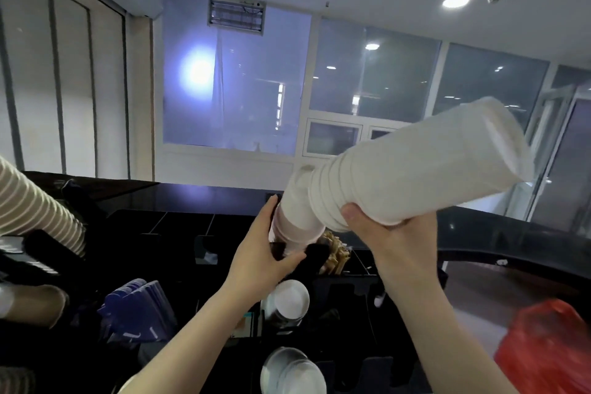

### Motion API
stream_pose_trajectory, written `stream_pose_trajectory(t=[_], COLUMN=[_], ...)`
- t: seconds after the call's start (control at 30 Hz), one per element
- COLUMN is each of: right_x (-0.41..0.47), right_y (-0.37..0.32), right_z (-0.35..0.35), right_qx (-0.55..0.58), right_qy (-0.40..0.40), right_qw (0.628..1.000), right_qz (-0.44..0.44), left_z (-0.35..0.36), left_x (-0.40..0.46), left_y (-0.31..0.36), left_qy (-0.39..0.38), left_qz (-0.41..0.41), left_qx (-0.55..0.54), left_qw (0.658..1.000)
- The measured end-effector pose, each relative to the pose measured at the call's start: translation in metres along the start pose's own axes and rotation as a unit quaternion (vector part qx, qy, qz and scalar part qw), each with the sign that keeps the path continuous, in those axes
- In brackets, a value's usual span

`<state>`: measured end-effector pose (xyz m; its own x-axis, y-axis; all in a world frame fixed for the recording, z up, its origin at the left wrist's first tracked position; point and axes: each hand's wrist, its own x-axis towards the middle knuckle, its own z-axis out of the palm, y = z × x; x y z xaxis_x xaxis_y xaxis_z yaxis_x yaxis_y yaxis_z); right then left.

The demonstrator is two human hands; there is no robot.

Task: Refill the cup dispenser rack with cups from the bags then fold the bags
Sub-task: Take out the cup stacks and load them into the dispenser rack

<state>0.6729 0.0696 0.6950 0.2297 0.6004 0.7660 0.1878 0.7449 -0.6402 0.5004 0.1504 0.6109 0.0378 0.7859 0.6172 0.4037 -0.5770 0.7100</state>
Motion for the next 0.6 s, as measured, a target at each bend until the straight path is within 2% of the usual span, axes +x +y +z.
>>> stream_pose_trajectory(t=[0.1,0.23,0.3,0.4,0.6], right_x=[-0.018,-0.042,-0.053,-0.066,-0.070], right_y=[0.007,0.024,0.036,0.051,0.055], right_z=[-0.014,-0.022,-0.023,-0.022,-0.013], right_qx=[0.048,0.060,0.065,0.078,0.062], right_qy=[0.025,-0.003,-0.035,-0.082,-0.157], right_qw=[0.998,0.995,0.993,0.985,0.969], right_qz=[0.022,0.074,0.092,0.130,0.180], left_z=[0.000,0.000,-0.003,-0.007,0.001], left_x=[-0.024,-0.044,-0.053,-0.061,-0.055], left_y=[0.006,0.023,0.023,0.022,0.023], left_qy=[0.032,0.007,-0.044,-0.165,-0.113], left_qz=[0.048,0.091,0.108,0.110,0.077], left_qx=[-0.029,-0.073,-0.076,-0.105,-0.081], left_qw=[0.998,0.993,0.990,0.975,0.987])
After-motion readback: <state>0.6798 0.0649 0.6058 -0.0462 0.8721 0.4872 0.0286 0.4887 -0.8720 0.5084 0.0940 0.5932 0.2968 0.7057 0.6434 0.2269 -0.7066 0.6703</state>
